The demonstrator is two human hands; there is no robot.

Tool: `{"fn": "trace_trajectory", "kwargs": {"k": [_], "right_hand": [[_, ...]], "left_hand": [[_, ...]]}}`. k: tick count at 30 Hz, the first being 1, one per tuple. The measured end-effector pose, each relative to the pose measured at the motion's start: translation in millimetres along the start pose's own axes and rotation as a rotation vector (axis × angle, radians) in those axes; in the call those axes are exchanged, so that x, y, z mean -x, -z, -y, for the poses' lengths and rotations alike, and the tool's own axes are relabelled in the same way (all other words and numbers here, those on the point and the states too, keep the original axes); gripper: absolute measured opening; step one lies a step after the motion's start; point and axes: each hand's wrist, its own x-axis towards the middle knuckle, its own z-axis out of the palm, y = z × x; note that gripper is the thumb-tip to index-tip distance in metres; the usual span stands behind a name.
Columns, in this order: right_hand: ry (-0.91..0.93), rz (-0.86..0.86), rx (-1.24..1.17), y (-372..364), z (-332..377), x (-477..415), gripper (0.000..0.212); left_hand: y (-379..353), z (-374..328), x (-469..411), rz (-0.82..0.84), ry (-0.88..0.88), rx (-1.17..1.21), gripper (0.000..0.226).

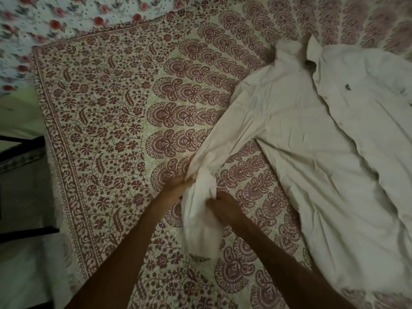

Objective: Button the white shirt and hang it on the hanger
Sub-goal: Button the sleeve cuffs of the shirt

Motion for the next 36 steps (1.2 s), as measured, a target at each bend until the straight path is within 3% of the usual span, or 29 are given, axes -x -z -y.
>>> {"fn": "trace_trajectory", "kwargs": {"k": [1,3,6,8,10,13,15,17,19,21,23,25,32,36], "right_hand": [[-0.005,-0.008,-0.054,3,-4,5,0.011],[0.023,0.004,-0.095,7,-15,19,0.021],[-0.011,0.159,-0.104,12,-22,51,0.008],[-0.031,0.285,-0.154,13,-33,67,0.044],[-0.052,0.31,-0.113,12,-46,75,0.063],[-0.089,0.233,-0.11,13,-67,80,0.058],[-0.091,0.179,-0.111,15,-74,81,0.051],[-0.068,0.127,-0.049,18,-76,82,0.046],[-0.033,0.062,0.18,24,-74,80,0.031],[-0.009,-0.046,0.284,34,-71,76,0.016],[0.041,-0.171,0.29,47,-63,71,0.026],[0.066,-0.258,0.298,70,-49,64,0.019],[0.168,-0.358,0.15,176,16,20,0.003],[0.206,-0.368,0.133,257,48,-16,0.007]], "left_hand": [[-6,9,5,0.021,0.019,0.002,0.034],[-17,33,11,0.033,0.001,-0.08,0.046],[-30,45,14,-0.118,-0.108,-0.346,0.038],[-39,43,25,-0.26,-0.152,-0.475,0.041],[-45,43,30,-0.292,-0.132,-0.41,0.038],[-44,42,36,-0.098,0.08,-0.132,0.033],[-39,47,38,0.076,0.149,-0.147,0.035],[-37,51,37,0.139,0.168,-0.212,0.038],[-41,50,33,0.052,0.052,-0.401,0.03],[-50,38,30,-0.187,-0.137,-0.617,0.027],[-60,17,31,-0.39,-0.296,-0.575,0.02],[-72,-12,24,-0.491,-0.42,-0.528,0.016],[-138,-134,-7,-0.267,-0.575,-0.491,0.005],[-176,-196,-37,-0.292,-0.606,-0.459,0.004]]}}
